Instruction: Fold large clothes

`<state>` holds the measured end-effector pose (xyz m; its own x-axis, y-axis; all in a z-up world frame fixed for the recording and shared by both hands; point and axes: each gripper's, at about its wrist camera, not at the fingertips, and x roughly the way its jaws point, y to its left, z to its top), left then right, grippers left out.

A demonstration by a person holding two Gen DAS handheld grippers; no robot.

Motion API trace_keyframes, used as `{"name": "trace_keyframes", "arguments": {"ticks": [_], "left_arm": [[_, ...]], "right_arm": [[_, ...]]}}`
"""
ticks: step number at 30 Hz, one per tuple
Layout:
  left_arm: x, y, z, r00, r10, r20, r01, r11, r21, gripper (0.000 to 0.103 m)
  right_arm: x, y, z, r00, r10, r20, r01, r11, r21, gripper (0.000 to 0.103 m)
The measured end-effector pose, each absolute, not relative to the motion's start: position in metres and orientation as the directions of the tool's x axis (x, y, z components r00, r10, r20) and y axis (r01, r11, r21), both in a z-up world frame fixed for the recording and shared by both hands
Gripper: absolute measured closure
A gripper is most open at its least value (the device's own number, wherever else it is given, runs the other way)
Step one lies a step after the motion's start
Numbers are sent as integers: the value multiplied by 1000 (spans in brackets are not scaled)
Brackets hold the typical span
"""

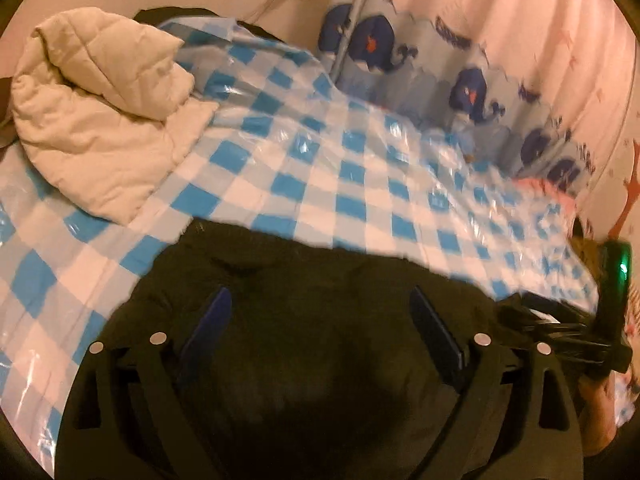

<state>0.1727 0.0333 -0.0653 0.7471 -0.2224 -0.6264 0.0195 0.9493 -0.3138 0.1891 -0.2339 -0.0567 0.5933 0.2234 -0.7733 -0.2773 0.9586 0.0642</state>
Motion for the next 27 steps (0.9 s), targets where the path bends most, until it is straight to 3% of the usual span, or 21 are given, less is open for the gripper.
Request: {"name": "trace_keyframes", "arguments": {"ticks": [2,5,7,10,13,15,18,22,25,27], "left_arm": [[183,30,-88,693,-230,-683,5,949,-315,16],[191,31,-106,675,-218,-705,-2,955,-297,16],[182,34,-98,683,-210,-700,-6,956,-293,17],[159,45,-77,740,-173,-650,-28,957,-288,16],[152,63,-74,750,-129,-649,-85,954,-287,16],[163,71,-94,699,-132,-703,-122,946,-299,16],[173,66,-118,667,-165,-726,-99,947,-306,14],[164,61,-113,676,-109,-729,-113,962,-249,14],[147,69,-97,722,-96,-685,-130,954,-271,14],[155,70,-107,694,-94,-714,-137,956,-260,14]], "right_arm": [[203,-215,-102,506,200,-839,-289,956,54,6],[215,-221,-117,488,220,-845,-257,961,102,6],[208,-224,-105,470,219,-855,-258,960,104,6],[179,-248,-67,559,220,-799,-250,964,90,6],[147,-299,-43,655,118,-747,-126,991,46,6],[144,-340,-61,626,75,-776,-18,996,82,6],[145,-373,-100,616,147,-774,13,980,197,6],[150,-361,-92,555,116,-824,5,990,143,6],[117,-375,-62,639,163,-752,2,977,214,6],[107,-381,-73,650,107,-753,25,987,162,6]]}}
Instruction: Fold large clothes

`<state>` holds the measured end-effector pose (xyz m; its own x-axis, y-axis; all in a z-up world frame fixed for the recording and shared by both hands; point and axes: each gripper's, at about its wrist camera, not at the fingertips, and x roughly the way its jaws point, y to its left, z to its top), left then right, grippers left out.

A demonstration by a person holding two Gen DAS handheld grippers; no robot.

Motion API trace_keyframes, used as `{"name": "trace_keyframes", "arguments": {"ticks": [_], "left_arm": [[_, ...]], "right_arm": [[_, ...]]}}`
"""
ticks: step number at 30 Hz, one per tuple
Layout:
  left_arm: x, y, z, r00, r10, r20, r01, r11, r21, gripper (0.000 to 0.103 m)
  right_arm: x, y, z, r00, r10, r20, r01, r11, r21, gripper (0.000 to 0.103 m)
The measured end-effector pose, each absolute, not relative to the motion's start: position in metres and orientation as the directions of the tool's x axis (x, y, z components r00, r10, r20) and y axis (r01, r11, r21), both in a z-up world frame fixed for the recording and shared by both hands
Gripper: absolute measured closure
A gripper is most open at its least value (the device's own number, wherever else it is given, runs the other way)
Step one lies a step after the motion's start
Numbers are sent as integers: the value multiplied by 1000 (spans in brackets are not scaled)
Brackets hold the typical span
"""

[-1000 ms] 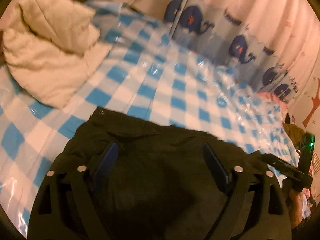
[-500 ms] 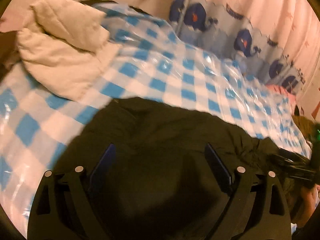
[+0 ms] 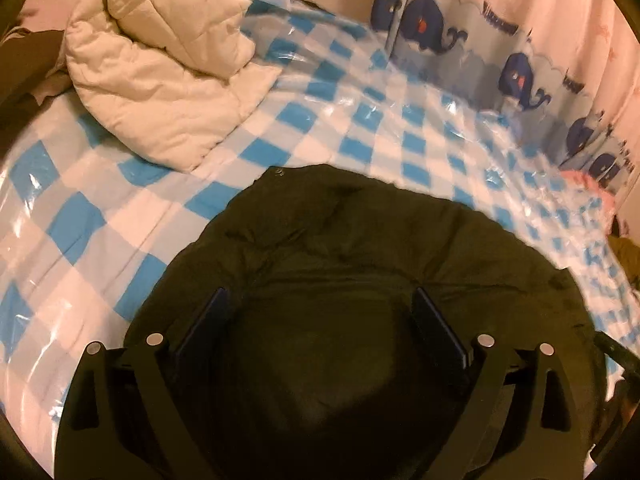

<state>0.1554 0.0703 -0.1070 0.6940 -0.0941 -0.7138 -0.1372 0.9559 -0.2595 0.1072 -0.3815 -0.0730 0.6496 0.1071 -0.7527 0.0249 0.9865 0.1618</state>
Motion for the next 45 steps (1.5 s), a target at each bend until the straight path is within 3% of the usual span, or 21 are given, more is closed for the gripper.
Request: {"name": "trace_keyframes", "arguments": {"ticks": [2,4,10,15,19,23,28,35,40,45], "left_arm": [[160,73,-114,675,-133,-726,-133,945,-298,14],[147,75,-101,710,-116,-694,-126,949,-288,14],[95,109,-75,784,-169,-598,-150,883,-445,14],[49,146,-84,779,-245,-577,-208,767,-607,14],[5,161,-91,772,-272,-575,-228,725,-650,14],[-20,166,-103,720,-342,-604,-244,690,-681,14],[-29,165,-120,670,-425,-608,-273,621,-735,14],[-17,145,-147,597,-542,-591,-272,556,-786,14],[3,117,-160,580,-560,-592,-264,559,-786,14],[14,99,-149,633,-582,-510,-193,520,-832,14]], "right_arm": [[112,-394,-98,586,182,-790,13,972,233,6],[106,-395,-82,595,166,-786,34,973,230,7],[36,-426,-40,656,297,-693,34,906,421,7],[-29,-488,-54,654,439,-617,158,718,678,7],[-67,-503,-72,645,547,-534,188,564,804,7],[-65,-482,-91,579,609,-543,203,537,819,7],[-49,-457,-94,571,584,-577,202,582,788,6],[-35,-450,-62,660,620,-424,108,480,870,6],[-25,-448,-47,663,639,-391,80,458,885,6],[-21,-446,-40,661,649,-377,66,451,890,6]]}}
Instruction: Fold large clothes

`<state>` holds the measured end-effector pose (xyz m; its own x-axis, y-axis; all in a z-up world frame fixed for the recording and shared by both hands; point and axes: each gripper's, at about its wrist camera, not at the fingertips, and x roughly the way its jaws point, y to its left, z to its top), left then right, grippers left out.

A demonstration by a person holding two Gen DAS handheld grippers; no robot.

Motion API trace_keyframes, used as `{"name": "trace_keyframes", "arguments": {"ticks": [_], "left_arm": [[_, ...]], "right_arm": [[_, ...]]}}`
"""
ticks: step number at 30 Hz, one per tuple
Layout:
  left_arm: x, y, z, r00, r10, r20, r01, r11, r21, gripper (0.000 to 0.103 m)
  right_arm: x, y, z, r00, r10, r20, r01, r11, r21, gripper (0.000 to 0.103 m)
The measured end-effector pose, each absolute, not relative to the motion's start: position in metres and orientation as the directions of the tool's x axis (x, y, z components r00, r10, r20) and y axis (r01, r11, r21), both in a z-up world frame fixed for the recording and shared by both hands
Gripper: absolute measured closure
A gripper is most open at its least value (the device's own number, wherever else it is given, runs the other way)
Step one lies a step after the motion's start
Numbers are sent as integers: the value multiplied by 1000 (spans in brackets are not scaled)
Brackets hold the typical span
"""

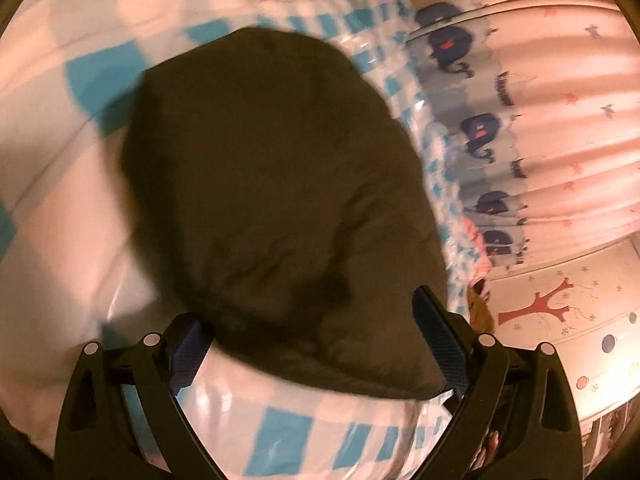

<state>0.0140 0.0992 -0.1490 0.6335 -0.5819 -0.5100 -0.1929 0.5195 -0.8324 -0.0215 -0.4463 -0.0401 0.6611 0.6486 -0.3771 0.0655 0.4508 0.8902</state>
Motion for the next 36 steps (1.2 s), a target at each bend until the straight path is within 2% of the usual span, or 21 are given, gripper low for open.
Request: {"name": "trace_keyframes", "arguments": {"ticks": [4,7,13,20,22,23,24,26,27,28,29,30,33,36], "left_arm": [[24,101,-134,678,-585,-446,-154,480,-864,14],[32,99,-122,680,-587,-439,-129,494,-860,13],[41,96,-102,667,-592,-451,-112,520,-847,13],[27,116,-140,630,-570,-528,-227,515,-827,13],[28,125,-159,616,-540,-573,-299,513,-805,13],[31,129,-166,612,-531,-587,-328,505,-799,13],[33,130,-169,611,-526,-592,-334,506,-795,13],[43,122,-161,622,-503,-600,-296,559,-775,15],[49,114,-153,614,-502,-609,-262,599,-757,34],[52,109,-148,603,-496,-625,-245,630,-737,49],[55,102,-139,603,-491,-629,-220,656,-722,56],[57,96,-128,609,-495,-620,-181,674,-716,68],[46,89,-96,631,-512,-582,-87,699,-710,77],[14,86,-77,620,-553,-556,-17,699,-715,79]], "right_arm": [[-29,-449,-52,652,651,-388,78,451,889,6],[-49,-455,-69,635,622,-458,150,482,863,6],[-55,-439,-103,565,621,-543,217,524,824,6],[-6,-431,-97,641,560,-525,170,563,809,6],[-1,-429,-99,649,566,-508,145,564,813,19],[0,-429,-100,652,557,-514,142,576,805,58],[0,-431,-99,654,547,-522,148,584,798,73],[1,-437,-98,662,570,-486,127,554,823,78],[2,-436,-93,664,572,-481,106,565,818,80],[2,-435,-83,669,574,-471,79,576,813,81],[1,-433,-73,676,572,-465,57,589,806,83],[-2,-431,-62,685,569,-456,33,601,799,84],[-25,-433,-16,722,558,-409,-55,636,770,84],[-70,-440,11,735,549,-398,-103,671,734,84]]}}
